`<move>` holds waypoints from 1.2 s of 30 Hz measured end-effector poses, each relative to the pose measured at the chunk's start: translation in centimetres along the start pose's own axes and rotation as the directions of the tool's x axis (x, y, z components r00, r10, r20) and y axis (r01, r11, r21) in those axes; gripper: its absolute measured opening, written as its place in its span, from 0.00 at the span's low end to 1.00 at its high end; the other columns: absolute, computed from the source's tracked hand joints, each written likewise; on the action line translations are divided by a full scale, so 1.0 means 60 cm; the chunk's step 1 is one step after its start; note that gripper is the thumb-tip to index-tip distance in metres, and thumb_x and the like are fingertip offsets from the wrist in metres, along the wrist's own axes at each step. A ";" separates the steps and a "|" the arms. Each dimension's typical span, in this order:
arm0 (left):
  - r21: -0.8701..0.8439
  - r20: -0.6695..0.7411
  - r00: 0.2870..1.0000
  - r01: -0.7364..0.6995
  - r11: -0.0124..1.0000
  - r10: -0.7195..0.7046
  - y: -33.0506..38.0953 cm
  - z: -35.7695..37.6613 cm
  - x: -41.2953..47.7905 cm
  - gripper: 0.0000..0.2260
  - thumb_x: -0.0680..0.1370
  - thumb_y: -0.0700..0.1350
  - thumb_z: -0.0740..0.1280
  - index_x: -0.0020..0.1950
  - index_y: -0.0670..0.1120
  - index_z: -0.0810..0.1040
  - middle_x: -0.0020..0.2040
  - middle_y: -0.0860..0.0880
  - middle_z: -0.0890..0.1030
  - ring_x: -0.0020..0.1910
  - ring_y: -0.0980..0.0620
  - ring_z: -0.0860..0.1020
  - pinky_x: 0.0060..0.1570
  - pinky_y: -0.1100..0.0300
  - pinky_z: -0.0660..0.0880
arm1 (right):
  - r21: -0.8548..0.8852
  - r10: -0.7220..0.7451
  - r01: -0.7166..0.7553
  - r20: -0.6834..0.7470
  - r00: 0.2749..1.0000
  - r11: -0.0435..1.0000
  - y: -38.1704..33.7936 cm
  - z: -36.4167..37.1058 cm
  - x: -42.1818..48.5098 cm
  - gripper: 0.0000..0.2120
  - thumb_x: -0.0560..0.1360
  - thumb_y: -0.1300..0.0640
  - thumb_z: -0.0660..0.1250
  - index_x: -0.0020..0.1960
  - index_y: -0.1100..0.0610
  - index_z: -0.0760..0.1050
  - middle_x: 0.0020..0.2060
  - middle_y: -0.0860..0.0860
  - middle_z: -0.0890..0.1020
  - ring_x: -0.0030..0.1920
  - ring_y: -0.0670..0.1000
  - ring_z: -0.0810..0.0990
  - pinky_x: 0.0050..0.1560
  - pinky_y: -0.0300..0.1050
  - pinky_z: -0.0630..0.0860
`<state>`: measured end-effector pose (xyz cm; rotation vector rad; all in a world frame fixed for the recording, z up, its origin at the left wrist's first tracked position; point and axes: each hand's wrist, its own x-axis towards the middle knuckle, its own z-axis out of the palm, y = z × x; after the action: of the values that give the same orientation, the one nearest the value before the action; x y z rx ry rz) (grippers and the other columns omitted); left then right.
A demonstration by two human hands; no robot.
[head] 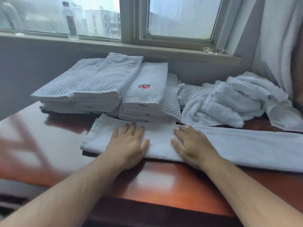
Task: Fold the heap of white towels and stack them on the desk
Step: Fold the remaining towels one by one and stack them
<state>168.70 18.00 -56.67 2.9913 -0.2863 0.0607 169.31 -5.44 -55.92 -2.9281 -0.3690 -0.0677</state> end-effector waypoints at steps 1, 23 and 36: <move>-0.004 -0.018 0.999 -0.026 1.000 0.026 0.017 0.003 -0.003 0.26 0.82 0.61 0.46 0.79 0.53 0.54 0.82 0.46 0.52 0.80 0.47 0.49 0.76 0.43 0.50 | -0.014 0.042 -0.042 -0.009 0.999 0.999 0.021 -0.003 -0.015 0.25 0.83 0.40 0.49 0.77 0.47 0.64 0.79 0.49 0.61 0.80 0.55 0.54 0.76 0.54 0.49; -0.050 0.074 0.862 -0.499 0.865 0.501 0.430 0.074 0.140 0.32 0.79 0.68 0.39 0.81 0.59 0.45 0.83 0.52 0.45 0.81 0.50 0.44 0.78 0.46 0.43 | -0.035 0.722 -0.724 -0.063 0.689 0.688 0.524 -0.108 -0.158 0.30 0.79 0.37 0.42 0.79 0.40 0.56 0.78 0.39 0.58 0.79 0.50 0.51 0.76 0.56 0.48; -0.188 -0.033 0.781 -0.617 0.764 0.623 0.302 0.040 0.111 0.23 0.83 0.56 0.57 0.79 0.60 0.62 0.81 0.58 0.58 0.80 0.55 0.52 0.74 0.68 0.44 | -0.104 0.821 -0.819 -0.024 0.570 0.565 0.410 -0.112 -0.126 0.30 0.81 0.41 0.45 0.79 0.53 0.60 0.78 0.54 0.61 0.77 0.60 0.57 0.75 0.63 0.54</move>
<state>171.84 -1.18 -56.32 2.5717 -1.2077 0.0480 167.97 -31.95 -54.33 -2.8660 1.0641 0.0930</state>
